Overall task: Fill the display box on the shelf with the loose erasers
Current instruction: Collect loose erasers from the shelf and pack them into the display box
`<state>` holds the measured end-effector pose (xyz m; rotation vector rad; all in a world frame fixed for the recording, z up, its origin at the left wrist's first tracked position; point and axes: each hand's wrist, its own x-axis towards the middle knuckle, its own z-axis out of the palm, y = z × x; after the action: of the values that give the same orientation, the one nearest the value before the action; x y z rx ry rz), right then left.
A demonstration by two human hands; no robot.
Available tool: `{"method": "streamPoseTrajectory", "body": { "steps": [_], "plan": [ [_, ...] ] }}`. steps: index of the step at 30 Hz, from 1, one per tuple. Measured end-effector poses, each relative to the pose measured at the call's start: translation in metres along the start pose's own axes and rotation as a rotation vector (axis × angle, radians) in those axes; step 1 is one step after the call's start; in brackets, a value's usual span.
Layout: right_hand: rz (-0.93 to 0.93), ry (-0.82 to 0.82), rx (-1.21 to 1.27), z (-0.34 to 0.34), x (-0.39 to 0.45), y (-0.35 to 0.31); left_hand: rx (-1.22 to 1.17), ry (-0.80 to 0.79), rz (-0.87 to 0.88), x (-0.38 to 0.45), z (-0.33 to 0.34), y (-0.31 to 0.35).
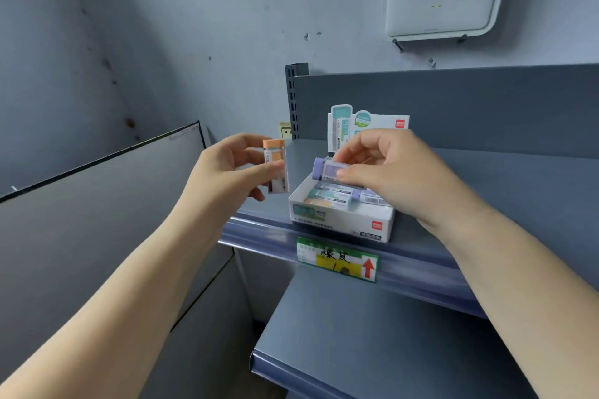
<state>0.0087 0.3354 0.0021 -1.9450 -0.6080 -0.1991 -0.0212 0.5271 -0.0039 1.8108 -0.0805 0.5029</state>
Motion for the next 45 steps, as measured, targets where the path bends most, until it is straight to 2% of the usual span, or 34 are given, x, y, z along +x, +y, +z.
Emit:
{"method": "streamPoseTrajectory", "body": {
  "steps": [7, 19, 34, 38, 40, 43, 45],
  "plan": [
    [0.045, -0.072, -0.173, 0.006, 0.024, 0.008, -0.077, -0.036, 0.005, 0.053, 0.006, -0.011],
    [0.217, -0.285, -0.289, 0.021, 0.032, 0.016, -0.102, -0.311, 0.050, 0.101, 0.033, -0.028],
    [0.219, -0.329, -0.389, 0.019, 0.033, 0.020, -0.204, -0.481, -0.014, 0.112, 0.046, -0.054],
    [0.246, -0.229, -0.304, 0.021, 0.033, 0.019, -0.257, -0.519, -0.024, 0.111, 0.044, -0.053],
    [0.216, -0.060, -0.205, 0.017, 0.033, 0.021, -0.276, -0.537, -0.020, 0.110, 0.043, -0.052],
    [0.147, 0.209, -0.195, 0.008, 0.034, 0.031, -0.281, -0.577, 0.007, 0.107, 0.043, -0.049],
    [0.129, 0.251, -0.210, 0.006, 0.035, 0.036, -0.288, -0.601, 0.032, 0.105, 0.043, -0.047]
  ]
}}
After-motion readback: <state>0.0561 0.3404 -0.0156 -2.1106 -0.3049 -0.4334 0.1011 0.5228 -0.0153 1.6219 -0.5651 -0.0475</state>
